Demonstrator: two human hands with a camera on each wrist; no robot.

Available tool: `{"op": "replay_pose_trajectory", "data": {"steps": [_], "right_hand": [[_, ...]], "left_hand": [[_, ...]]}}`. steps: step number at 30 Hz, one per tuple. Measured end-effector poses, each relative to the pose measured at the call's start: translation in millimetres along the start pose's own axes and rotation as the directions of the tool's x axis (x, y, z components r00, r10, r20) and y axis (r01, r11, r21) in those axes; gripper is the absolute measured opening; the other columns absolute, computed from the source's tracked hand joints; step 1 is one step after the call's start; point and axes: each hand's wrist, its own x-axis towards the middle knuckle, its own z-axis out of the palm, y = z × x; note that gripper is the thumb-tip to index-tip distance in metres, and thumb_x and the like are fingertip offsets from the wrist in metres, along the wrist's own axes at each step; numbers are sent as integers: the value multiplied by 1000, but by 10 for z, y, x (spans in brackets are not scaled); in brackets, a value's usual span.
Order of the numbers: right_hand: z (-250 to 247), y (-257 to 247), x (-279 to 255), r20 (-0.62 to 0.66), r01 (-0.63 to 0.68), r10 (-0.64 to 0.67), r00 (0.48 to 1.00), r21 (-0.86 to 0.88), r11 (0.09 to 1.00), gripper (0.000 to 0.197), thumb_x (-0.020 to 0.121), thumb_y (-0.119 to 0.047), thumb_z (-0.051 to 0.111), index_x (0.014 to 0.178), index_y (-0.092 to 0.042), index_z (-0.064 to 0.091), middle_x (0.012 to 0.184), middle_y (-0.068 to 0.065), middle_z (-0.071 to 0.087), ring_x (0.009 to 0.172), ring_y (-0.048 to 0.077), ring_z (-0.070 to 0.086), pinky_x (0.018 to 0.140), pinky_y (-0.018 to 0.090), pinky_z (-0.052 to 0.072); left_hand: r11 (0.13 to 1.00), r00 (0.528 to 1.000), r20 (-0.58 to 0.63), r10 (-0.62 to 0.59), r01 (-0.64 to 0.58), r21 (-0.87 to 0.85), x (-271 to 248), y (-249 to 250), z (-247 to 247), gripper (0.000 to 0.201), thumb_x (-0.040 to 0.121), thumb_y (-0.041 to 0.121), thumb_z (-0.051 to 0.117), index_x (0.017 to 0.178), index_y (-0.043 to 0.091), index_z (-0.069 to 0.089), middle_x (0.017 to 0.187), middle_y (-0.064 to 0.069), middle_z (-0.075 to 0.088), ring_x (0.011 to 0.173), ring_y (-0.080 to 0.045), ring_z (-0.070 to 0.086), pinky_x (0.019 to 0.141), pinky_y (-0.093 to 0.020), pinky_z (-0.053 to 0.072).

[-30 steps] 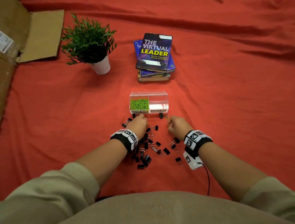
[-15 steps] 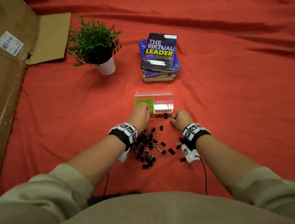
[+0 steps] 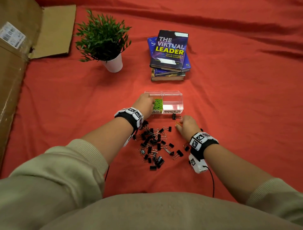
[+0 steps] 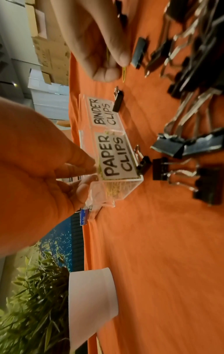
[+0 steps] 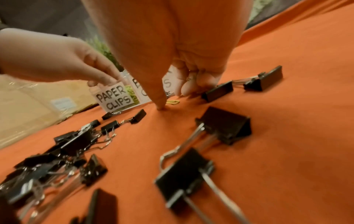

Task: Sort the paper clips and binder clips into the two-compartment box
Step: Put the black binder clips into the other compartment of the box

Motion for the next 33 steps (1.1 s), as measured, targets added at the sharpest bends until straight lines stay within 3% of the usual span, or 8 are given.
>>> {"op": "replay_pose_trajectory", "data": {"steps": [5,8,13,17,23,26,29,33], "right_hand": [[-2,-126,46,99,-32,37,994,-53,998,17,89,-21,54,77,-8,56,88,15,55,89,33,58,78,36,46],[-49,-237,4,156,-5,27,987,-138,990,23,91,-15,46,103,2,56,104,20,57,99,34,57,85,38,46],[-279,-610,-70,206,107,-136,969,144,984,10,89,-10,51,80,-11,54,72,2,58,65,15,55,56,25,48],[-479,-1030,164,50,238,-246,968,135,962,6,87,-7,53,85,-8,59,76,4,61,68,17,54,59,25,45],[-495,-1147,335,33,317,-315,948,-59,947,24,86,-7,53,109,-7,62,112,13,64,100,28,60,84,31,47],[-462,-999,119,-98,345,-347,933,-36,938,16,87,-12,53,101,-12,61,108,6,59,89,20,57,79,29,48],[-258,-771,-166,30,290,-288,957,-96,952,21,87,-16,53,107,-16,59,116,7,57,98,21,56,85,31,52],[34,-564,-418,244,212,-152,958,-244,946,71,79,-41,63,141,-33,29,145,5,31,130,29,33,102,46,43]], "left_hand": [[995,986,-163,22,-37,-93,-403,-63,131,21,92,14,51,110,12,61,105,-2,51,106,-18,47,92,-30,43],[996,997,-78,9,-16,-88,-676,-159,316,19,91,17,53,109,18,60,104,3,50,102,-14,48,87,-27,45],[999,999,40,-25,27,-36,-863,-324,522,46,90,12,54,136,21,48,121,-4,47,115,-22,45,94,-36,47],[998,996,92,-12,17,-58,-854,-278,514,41,91,9,53,131,15,51,117,-11,46,106,-29,53,93,-41,48],[988,988,145,-54,74,-136,-829,-297,485,36,89,12,56,125,15,51,114,-10,41,98,-32,57,88,-43,50],[995,997,71,-40,46,-83,-836,-364,459,45,87,16,58,131,21,49,116,-7,42,109,-26,48,89,-42,49],[999,995,101,-11,16,-46,-828,-401,450,53,86,23,62,135,30,46,125,-4,42,118,-23,40,101,-38,43],[999,990,140,7,-1,-42,-813,-357,460,44,88,19,59,130,28,52,122,-1,45,117,-21,42,104,-34,38]]}}
